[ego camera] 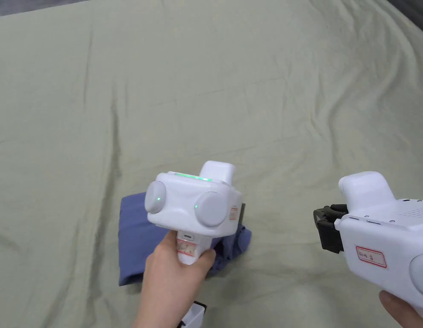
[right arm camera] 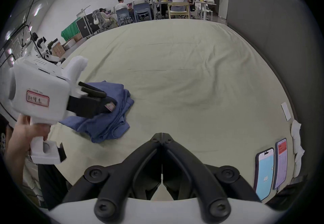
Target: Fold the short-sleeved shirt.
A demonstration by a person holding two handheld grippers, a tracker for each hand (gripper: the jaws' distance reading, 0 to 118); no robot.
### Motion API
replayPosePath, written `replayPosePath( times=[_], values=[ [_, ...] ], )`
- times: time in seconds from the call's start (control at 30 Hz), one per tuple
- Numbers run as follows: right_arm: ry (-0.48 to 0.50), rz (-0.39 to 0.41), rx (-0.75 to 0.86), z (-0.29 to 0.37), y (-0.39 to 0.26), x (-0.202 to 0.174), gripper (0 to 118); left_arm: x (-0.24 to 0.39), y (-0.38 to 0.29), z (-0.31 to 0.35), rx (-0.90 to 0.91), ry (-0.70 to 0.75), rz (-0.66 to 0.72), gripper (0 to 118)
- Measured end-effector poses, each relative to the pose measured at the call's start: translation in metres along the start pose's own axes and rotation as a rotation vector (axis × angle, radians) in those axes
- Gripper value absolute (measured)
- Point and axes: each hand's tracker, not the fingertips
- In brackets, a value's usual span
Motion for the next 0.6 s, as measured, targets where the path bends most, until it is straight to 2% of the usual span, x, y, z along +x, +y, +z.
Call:
replayPosePath(
  times=[0.1,0.2,0.3,0.43,0.6],
  values=[
    [0.01,-0.013,0.02,0.005,0.006,-0.004,3,-0.005,-0.002,0.003,0.024,-0.079,0.071,0],
    [0.011,0.001,0.043,0.011,0.017,-0.015,3,-0.022,-0.019,0.042,0.107,-0.189,0.173,0],
    [0.04,0.061,0.068,0.014,0.032,-0.039,3,-0.045,-0.047,0.103,0.237,-0.098,0.218,0],
    [0.121,0.142,0.102,0.006,0.057,-0.087,3,-0.105,-0.083,0.164,0.289,0.042,0.323,0],
    [0.174,0.22,0.051,-0.048,0.072,-0.143,3,-0.165,-0.118,0.179,0.291,0.116,0.432,0]
  ],
)
